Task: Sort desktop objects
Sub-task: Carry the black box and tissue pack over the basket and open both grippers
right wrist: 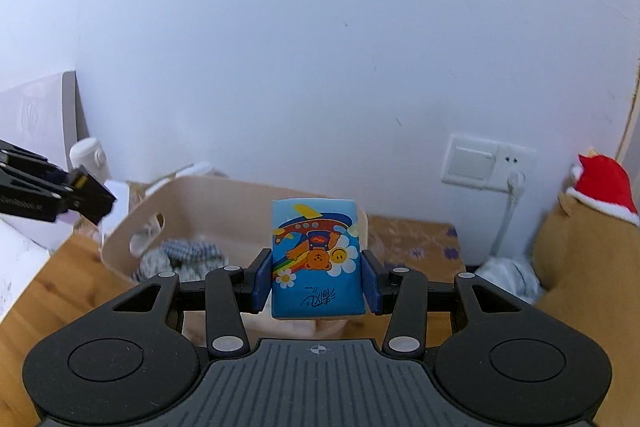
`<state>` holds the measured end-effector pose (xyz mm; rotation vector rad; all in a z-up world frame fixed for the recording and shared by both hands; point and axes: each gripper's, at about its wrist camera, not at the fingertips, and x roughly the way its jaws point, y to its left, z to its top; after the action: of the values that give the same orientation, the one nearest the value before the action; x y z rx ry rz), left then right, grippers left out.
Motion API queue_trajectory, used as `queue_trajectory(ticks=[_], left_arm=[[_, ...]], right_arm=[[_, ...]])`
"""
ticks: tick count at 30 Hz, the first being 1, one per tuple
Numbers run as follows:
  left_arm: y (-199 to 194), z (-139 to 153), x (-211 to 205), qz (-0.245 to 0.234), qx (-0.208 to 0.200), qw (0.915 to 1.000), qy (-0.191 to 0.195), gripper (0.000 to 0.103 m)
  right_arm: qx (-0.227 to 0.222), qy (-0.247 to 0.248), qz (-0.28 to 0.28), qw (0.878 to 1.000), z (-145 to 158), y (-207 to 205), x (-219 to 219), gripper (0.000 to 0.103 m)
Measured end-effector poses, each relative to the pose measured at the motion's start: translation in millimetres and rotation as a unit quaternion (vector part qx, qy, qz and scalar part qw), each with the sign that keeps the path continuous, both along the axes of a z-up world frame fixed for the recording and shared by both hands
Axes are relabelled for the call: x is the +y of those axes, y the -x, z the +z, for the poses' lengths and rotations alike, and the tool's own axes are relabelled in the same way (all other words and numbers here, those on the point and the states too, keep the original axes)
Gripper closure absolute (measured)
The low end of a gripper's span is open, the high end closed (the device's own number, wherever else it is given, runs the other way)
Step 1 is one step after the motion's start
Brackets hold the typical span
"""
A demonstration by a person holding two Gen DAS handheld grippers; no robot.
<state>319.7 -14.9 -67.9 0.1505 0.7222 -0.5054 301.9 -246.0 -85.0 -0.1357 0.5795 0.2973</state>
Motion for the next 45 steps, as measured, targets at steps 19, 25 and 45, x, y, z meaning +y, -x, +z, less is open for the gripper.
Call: queue_trajectory(ticks=[19, 25, 45], left_arm=[[-65.0, -79.0, -45.0, 0.071, 0.134, 0.9878, -0.035, 0.071], [-70.7, -90.2, -48.4, 0.087, 0.158, 0.9827, -0.04, 0.071], [-30.7, -49.0, -12.9, 0.073, 0.113, 0.9908, -0.009, 0.022]], right_arm=[[0.088, 0.034, 0.009, 0.996, -62.8, -70.8, 41.9, 0.059], [0.116, 0.039, 0.007, 0.992, -74.7, -80.1, 39.7, 0.054], [0.071, 0.019, 0.019, 0.997, -43.0, -24.7, 29.4, 0.008]])
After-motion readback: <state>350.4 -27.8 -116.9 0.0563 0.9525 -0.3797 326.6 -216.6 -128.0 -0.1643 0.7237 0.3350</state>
